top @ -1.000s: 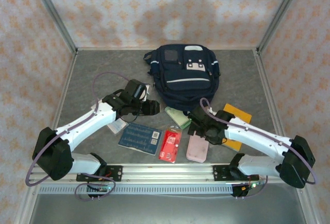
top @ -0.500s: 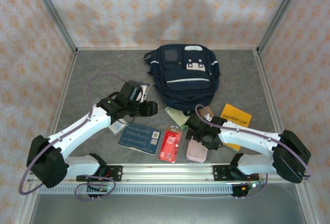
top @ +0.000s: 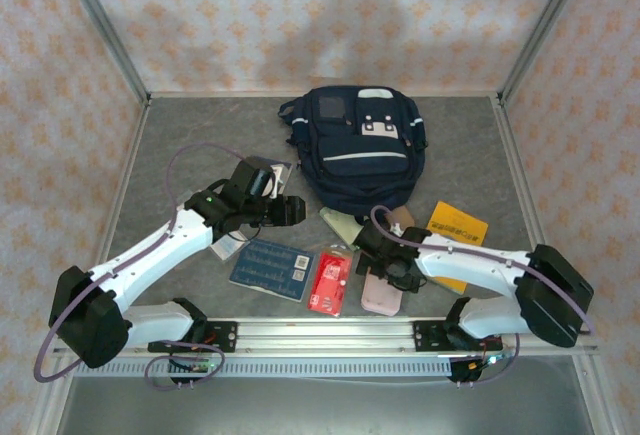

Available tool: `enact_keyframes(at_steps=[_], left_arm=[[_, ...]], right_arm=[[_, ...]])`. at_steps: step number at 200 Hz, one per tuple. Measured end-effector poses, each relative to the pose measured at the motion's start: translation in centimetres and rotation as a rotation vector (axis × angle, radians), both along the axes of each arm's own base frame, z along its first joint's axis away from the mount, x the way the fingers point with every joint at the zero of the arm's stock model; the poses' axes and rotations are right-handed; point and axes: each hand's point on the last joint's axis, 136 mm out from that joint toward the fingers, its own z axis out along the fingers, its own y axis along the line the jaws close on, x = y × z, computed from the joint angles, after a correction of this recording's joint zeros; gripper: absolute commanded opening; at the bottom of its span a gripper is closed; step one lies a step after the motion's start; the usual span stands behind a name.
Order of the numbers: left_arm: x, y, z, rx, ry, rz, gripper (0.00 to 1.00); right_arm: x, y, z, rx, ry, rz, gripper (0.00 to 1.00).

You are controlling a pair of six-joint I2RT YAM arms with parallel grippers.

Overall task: Pack the student bag
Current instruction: Pick up the pencil case from the bottom-center of the table, then rotate the pencil case.

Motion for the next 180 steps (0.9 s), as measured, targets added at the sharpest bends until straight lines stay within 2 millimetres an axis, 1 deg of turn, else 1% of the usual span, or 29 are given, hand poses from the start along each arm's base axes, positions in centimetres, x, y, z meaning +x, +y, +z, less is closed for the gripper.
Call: enact_keyframes(at_steps=[21, 40, 64, 77, 89, 99, 110, 123, 127, 136, 140, 148, 162, 180], left_arm=[[0.0, 0.0, 0.0, 0.000, -0.001, 0.000, 0.53], [0.0, 0.0, 0.0, 0.000, -0.001, 0.000, 0.53], [0.0, 0.0, 0.0, 0.000, -0.001, 0.000, 0.53], [0.0, 0.0, 0.0, 0.001, -0.001, 0.001, 0.53], [0.0, 0.1, 0.0, 0.003, 0.000, 0.002, 0.53], [0.0, 0.1, 0.0, 0.004, 0.001, 0.002, 0.54], [0.0, 0.0, 0.4, 0.002, 0.002, 0.000, 0.55], [0.1, -0.2, 1.4, -0.008, -0.005, -0.004, 0.57], [0.3, -0.4, 1.9, -0.016, -0.013, -0.007, 0.59], [0.5, -0.7, 3.0, -0.031, -0.027, -0.019, 0.68], [0.6, -0.9, 3.5, -0.040, -0.033, -0.022, 0.72], [1.0, -1.2, 4.6, -0.054, -0.053, -0.033, 0.78], [1.4, -1.7, 6.6, -0.096, -0.082, -0.052, 0.82], [1.7, -2.2, 8.9, -0.160, -0.102, -0.073, 0.83]], right_arm=[[-0.2, -0.2, -0.8, -0.028, 0.019, 0.012, 1.00], [-0.3, -0.3, -1.6, -0.049, 0.031, 0.023, 0.91], [-0.3, -0.5, -1.3, -0.054, 0.026, 0.037, 0.86], [-0.3, -0.8, -0.8, -0.063, 0.019, 0.051, 0.83], [-0.2, -0.8, 0.5, -0.059, 0.001, 0.072, 0.80], [0.3, -0.5, 2.0, -0.043, -0.030, 0.094, 0.78], [1.1, 0.2, 4.2, -0.008, -0.080, 0.133, 0.78], [2.0, 1.4, 7.3, 0.052, -0.156, 0.195, 0.75], [2.3, 1.8, 8.4, 0.073, -0.185, 0.216, 0.74], [2.9, 2.5, 10.5, 0.109, -0.243, 0.268, 0.73], [3.1, 2.7, 11.3, 0.122, -0.265, 0.289, 0.73], [3.5, 3.1, 12.8, 0.135, -0.310, 0.341, 0.72], [4.0, 3.5, 14.3, 0.121, -0.369, 0.434, 0.70], [4.7, 3.8, 15.0, 0.073, -0.416, 0.543, 0.69]])
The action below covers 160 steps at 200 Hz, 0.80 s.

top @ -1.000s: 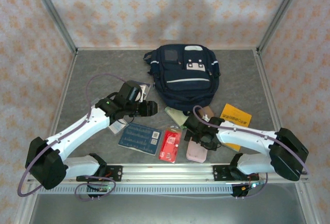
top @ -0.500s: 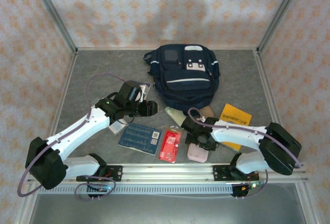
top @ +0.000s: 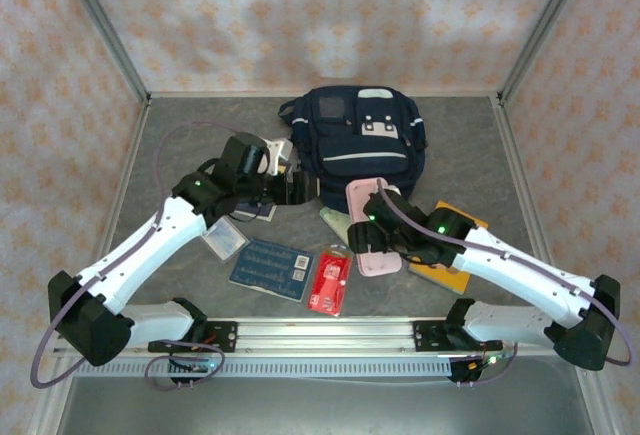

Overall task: Pack the student bag
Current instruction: Rotate the pencil case.

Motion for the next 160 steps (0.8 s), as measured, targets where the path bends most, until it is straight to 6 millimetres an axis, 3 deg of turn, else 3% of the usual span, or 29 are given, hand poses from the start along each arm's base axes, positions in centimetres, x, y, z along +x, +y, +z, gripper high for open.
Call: enact_keyframes(at_steps=[31, 67, 97, 160], left_arm=[[0.5, -1.5, 2.1, -0.110, 0.019, -0.054, 0.83], [0.9, -3.7, 1.0, -0.199, 0.100, -0.100, 0.81], [0.6, -5.2, 1.2, -0.257, 0.113, -0.143, 0.78], [0.2, -6.4, 1.4, -0.310, 0.114, -0.179, 0.48]], right_arm=[[0.9, 0.9, 0.9, -0.044, -0.104, 0.139, 0.68], [1.8, 2.4, 2.9, 0.004, -0.228, 0.236, 0.68], [1.7, 3.2, 2.9, 0.018, -0.239, 0.281, 0.68], [1.7, 4.2, 2.2, 0.023, -0.218, 0.311, 0.69]])
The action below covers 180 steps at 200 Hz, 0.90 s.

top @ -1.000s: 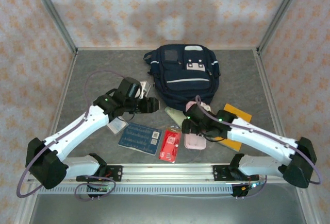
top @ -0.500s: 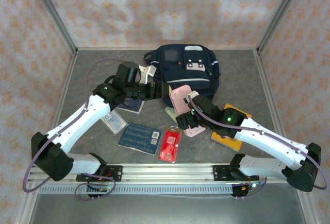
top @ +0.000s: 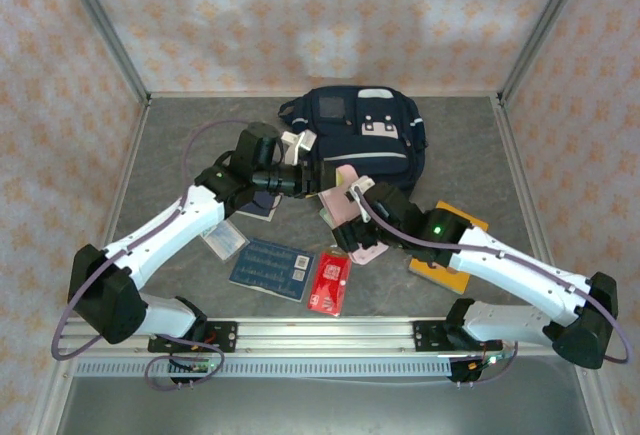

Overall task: Pack the student bag
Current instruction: Rotate the pencil case.

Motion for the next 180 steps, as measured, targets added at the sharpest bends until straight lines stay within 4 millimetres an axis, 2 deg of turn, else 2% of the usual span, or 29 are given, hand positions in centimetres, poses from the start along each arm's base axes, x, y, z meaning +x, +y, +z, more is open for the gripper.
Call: enact_keyframes(at_steps=[38, 77, 90, 105, 121, 156, 180], left_arm=[[-0.2, -0.2, -0.9, -0.007, 0.019, -0.011, 0.34], [-0.1, -0.2, -0.9, -0.007, 0.000, -0.018, 0.28], [0.0, -0.1, -0.9, -0.007, 0.001, -0.013, 0.28], [0.5, 0.3, -1.0, -0.011, 0.021, 0.013, 0.28], [1.8, 1.6, -1.2, -0.023, 0.042, 0.076, 0.27], [4.9, 5.7, -2.4, -0.052, 0.092, 0.263, 0.27], [5.8, 6.9, -2.6, -0.092, 0.113, 0.347, 0.27]], right_arm=[[-0.1, 0.1, 0.1, 0.016, 0.002, -0.001, 0.70], [-0.2, 0.1, 0.3, 0.036, 0.014, -0.011, 0.88], [-0.4, 0.1, 0.2, 0.057, 0.015, -0.015, 0.97], [-0.4, -0.1, 0.6, 0.104, 0.004, -0.040, 0.99], [-0.2, -0.7, 1.6, 0.154, -0.033, -0.081, 0.99], [0.5, -3.1, 5.7, 0.302, -0.141, -0.204, 0.99], [0.9, -3.9, 8.3, 0.433, -0.167, -0.269, 0.99]])
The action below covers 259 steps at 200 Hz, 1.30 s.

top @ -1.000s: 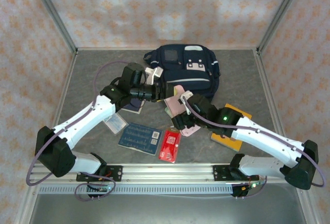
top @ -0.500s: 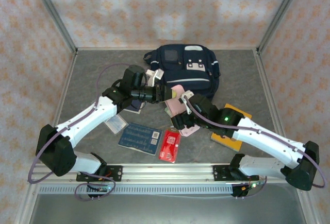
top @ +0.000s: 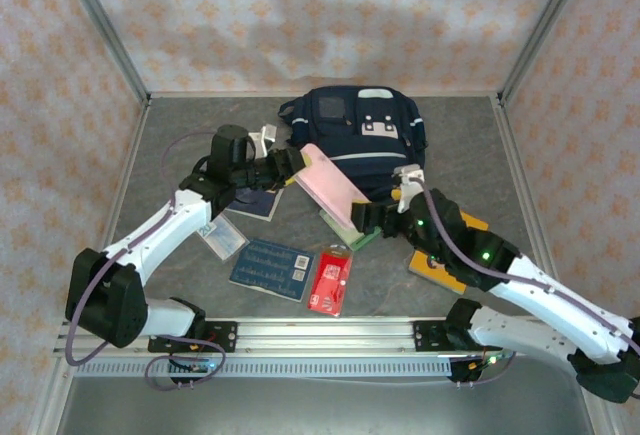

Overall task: Pack the student bag
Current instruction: Rotate the pencil case.

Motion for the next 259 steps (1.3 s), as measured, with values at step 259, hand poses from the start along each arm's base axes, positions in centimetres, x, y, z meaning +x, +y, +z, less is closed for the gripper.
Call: enact_keyframes(at_steps=[259], left_arm=[[-2.1, 3.0, 8.2, -0.238, -0.134, 0.201, 0.29]], right_arm=[[4.1, 4.5, 1.4, 1.008, 0.348, -0.016, 0.61]])
